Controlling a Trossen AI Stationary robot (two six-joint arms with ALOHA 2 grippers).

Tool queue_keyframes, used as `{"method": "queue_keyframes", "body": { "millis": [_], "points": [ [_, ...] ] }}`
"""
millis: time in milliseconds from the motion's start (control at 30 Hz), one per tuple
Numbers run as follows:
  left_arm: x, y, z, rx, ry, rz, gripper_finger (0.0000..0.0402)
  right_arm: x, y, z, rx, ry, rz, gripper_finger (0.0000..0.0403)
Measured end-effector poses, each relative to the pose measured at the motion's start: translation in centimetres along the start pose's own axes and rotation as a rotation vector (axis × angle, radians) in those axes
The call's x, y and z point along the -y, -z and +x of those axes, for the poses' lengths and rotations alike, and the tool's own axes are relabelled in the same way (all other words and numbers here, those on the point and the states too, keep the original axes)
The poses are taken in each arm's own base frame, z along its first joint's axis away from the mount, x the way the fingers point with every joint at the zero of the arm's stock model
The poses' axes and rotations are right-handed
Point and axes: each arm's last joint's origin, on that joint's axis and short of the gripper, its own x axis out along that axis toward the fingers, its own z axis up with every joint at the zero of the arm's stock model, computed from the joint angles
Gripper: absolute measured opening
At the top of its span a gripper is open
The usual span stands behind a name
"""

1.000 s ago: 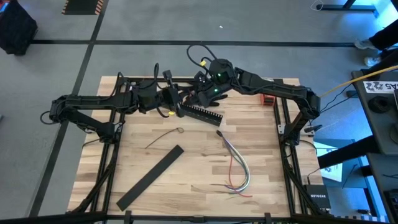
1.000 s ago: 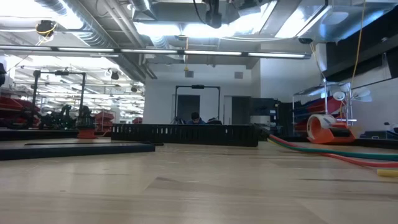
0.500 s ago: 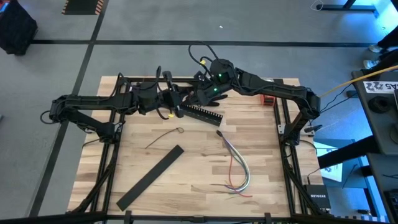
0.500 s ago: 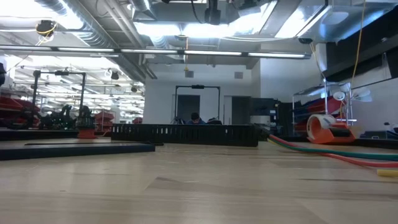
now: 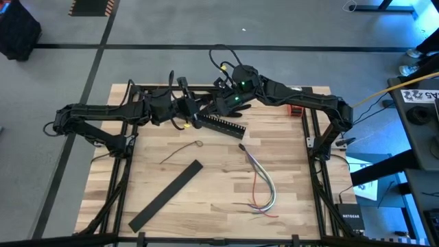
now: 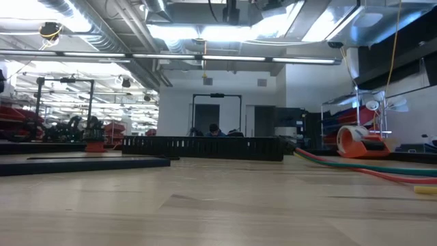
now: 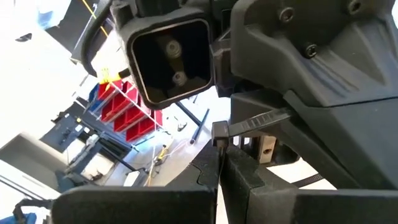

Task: Ziptie cables
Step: Prepare the black zip tie

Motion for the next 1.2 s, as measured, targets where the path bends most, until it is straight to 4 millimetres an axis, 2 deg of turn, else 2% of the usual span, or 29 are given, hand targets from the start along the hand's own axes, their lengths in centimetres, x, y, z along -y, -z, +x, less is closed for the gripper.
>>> {"method": "queue_keyframes", "body": {
  "millis": [367,600,933,1067,1200],
  "points": [
    [0.1,0.1,0.5,-0.030,-0.060,-0.064,0.0000,0.0,0.4,0.7,0.088,0.108,-0.031,0.0000],
    [1.0,-0.5,0.0,-0.039,-0.053,-0.004,0.0000,0.2,0.2,0.5,0.094,0.110,-0.033,0.0000],
    [0.5,-0.3,-0.1,-0.055,-0.080,-0.045,0.0000,0.0,0.4,0.6,0.052,0.071,-0.064,0.0000],
    [-0.3,0.0,-0.3,-0.046,-0.079,-0.164,0.0000,-0.3,0.9,0.3,-0.010,0.089,-0.229,0.0000],
    [-1.4,0.5,-0.9,-0.070,-0.105,-0.314,0.0000,-0.4,1.4,-0.7,-0.048,0.194,-0.519,0.0000]
  ]
}}
